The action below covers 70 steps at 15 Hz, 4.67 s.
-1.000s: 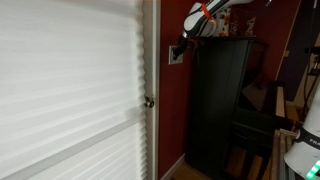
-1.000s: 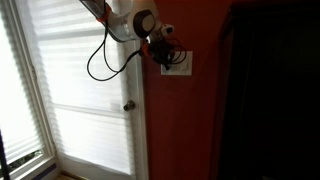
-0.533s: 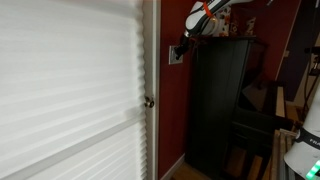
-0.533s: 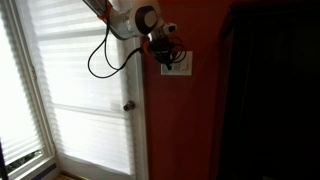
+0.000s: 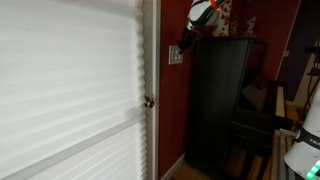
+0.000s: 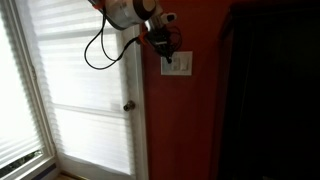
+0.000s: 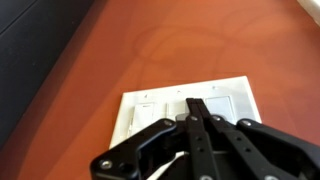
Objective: Turn off the switches in the middle and on the right
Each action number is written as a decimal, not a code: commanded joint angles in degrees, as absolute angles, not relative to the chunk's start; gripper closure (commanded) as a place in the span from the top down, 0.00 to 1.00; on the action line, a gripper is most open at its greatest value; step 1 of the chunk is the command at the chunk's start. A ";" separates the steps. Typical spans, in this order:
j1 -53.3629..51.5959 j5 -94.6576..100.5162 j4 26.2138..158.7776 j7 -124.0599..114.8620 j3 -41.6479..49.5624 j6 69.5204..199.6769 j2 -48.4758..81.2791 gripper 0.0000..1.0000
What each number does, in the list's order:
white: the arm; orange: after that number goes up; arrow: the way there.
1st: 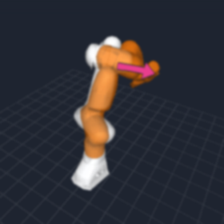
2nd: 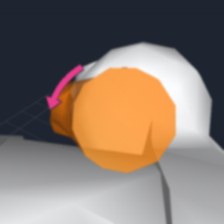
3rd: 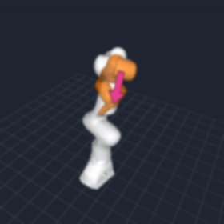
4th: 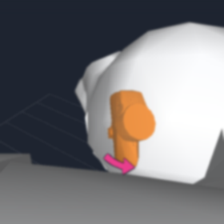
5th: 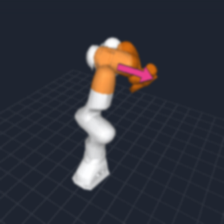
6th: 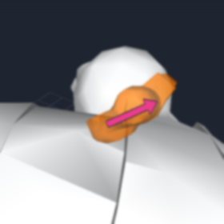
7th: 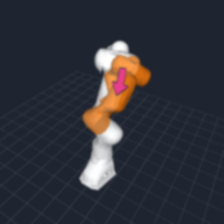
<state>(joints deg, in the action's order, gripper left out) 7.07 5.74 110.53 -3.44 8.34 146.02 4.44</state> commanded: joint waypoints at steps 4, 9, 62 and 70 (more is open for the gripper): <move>7.24 6.28 108.44 -3.45 8.26 146.86 5.09 0.04; 7.36 6.67 107.58 -3.86 8.49 147.09 6.29 0.04; 9.45 -6.97 100.88 5.05 6.45 145.62 14.51 0.04; 8.30 -1.16 100.20 -3.69 9.24 135.77 12.39 0.05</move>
